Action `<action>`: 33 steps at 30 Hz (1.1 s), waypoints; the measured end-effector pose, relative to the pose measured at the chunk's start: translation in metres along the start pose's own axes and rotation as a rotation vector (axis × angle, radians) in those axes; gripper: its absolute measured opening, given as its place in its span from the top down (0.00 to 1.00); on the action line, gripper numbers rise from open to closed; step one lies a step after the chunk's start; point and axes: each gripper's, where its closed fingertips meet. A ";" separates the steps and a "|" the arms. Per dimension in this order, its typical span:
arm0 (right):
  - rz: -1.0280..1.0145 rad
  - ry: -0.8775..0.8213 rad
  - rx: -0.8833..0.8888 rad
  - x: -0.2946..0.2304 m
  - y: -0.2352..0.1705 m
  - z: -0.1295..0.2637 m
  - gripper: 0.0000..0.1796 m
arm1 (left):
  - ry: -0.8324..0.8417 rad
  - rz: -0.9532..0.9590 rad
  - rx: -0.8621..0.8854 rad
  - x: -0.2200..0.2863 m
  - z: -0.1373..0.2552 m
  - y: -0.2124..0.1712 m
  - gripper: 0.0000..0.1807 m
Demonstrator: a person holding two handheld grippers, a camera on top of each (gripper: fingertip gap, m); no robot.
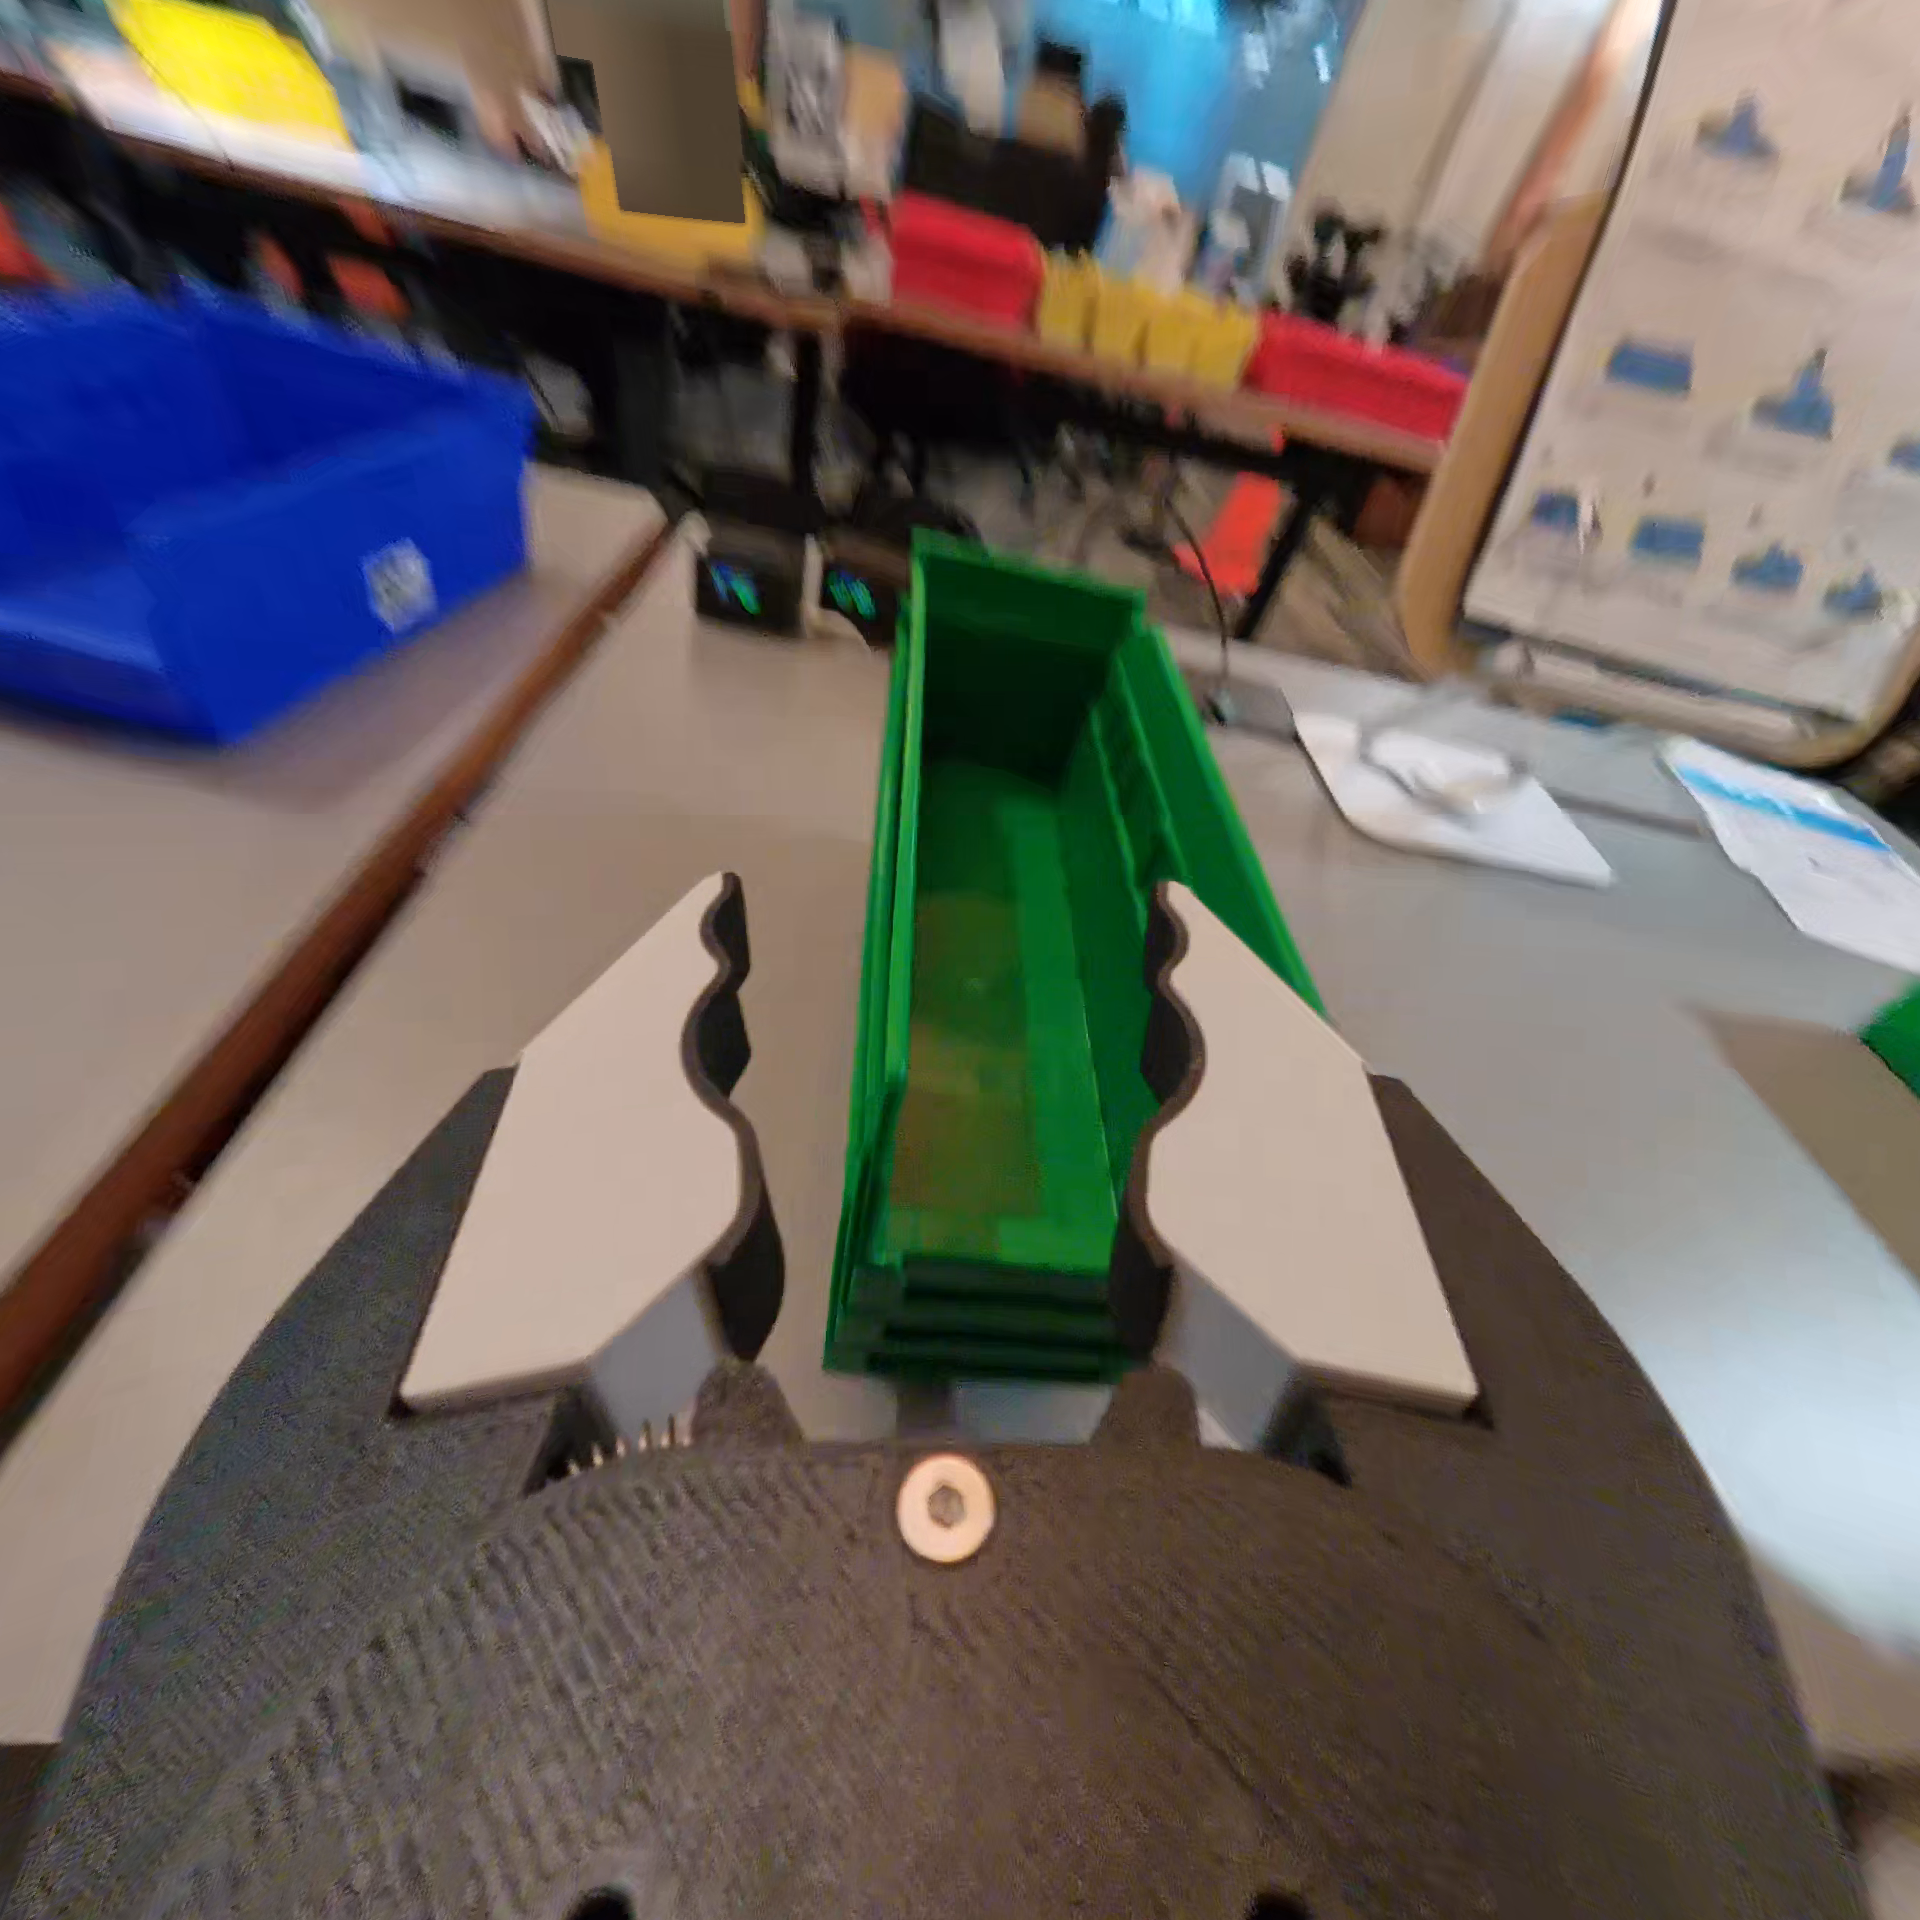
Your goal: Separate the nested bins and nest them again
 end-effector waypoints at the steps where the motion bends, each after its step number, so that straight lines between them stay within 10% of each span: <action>1: 0.009 -0.007 -0.003 0.000 0.001 -0.001 0.99 | -0.054 0.024 -0.068 -0.001 -0.007 -0.015 0.56; 9: -0.215 -0.002 -0.056 0.033 -0.017 0.001 0.98 | -0.021 -0.013 -0.097 -0.013 -0.027 -0.041 0.96; 33: -0.155 0.006 -0.140 0.026 -0.031 -0.005 0.99 | -0.023 0.089 -0.002 -0.020 -0.022 -0.034 0.96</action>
Point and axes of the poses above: each gripper's, where its closed fingertips meet, z back along the fingers, y out of its top, x = y × z across the jaws, and after that the axes turned 5 degrees about -x, right-handed
